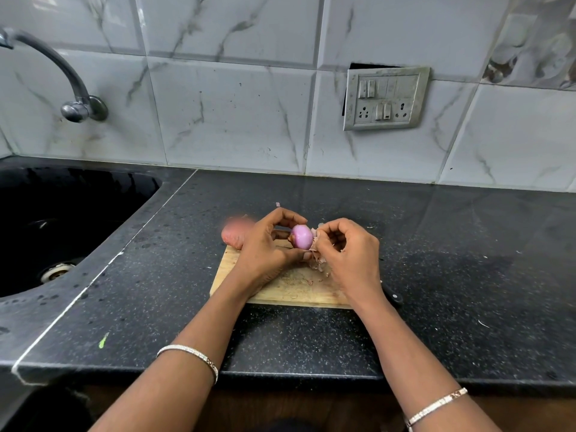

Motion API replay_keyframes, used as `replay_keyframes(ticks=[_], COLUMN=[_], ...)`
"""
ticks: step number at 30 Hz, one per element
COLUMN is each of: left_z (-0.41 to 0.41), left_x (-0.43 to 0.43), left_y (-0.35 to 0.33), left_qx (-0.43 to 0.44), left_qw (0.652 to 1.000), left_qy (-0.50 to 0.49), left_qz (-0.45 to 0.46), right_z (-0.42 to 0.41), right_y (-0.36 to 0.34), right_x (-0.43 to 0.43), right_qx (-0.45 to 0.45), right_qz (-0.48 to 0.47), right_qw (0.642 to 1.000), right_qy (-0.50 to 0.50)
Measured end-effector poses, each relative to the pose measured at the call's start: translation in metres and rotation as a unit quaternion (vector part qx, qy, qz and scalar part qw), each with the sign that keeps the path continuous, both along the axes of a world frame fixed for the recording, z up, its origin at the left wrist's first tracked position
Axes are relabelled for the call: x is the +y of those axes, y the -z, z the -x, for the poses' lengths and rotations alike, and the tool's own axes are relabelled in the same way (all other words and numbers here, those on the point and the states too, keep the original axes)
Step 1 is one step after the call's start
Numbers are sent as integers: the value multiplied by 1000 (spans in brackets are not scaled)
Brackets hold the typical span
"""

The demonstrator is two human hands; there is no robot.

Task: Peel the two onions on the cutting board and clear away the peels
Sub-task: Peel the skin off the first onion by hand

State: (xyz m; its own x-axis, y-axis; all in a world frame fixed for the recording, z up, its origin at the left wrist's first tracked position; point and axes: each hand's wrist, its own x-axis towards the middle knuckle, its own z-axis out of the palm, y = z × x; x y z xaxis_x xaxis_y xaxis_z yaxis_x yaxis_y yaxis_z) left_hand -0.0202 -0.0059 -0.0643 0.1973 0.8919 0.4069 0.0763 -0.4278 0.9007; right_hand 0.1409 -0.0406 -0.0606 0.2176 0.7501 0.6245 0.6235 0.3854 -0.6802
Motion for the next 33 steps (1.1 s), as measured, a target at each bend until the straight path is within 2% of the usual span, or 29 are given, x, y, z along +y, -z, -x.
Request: replay_keyframes(ticks=[10, 17, 26, 33], left_z=[2, 3, 2, 3], left_x=[2, 3, 0, -1], left_y=[4, 4, 2, 0], left_qx=[-77, -80, -96, -82], left_qw=[992, 992, 990, 992], left_qy=[71, 76, 84, 84], left_qz=[72, 60, 62, 56], right_z=[-4, -6, 1, 1], right_y=[1, -1, -10, -10], right_x=[4, 3, -9, -9], right_qx=[7, 36, 69, 61], right_qz=[11, 39, 32, 20], right_qw=[999, 998, 996, 997], right_qy=[31, 44, -49, -45])
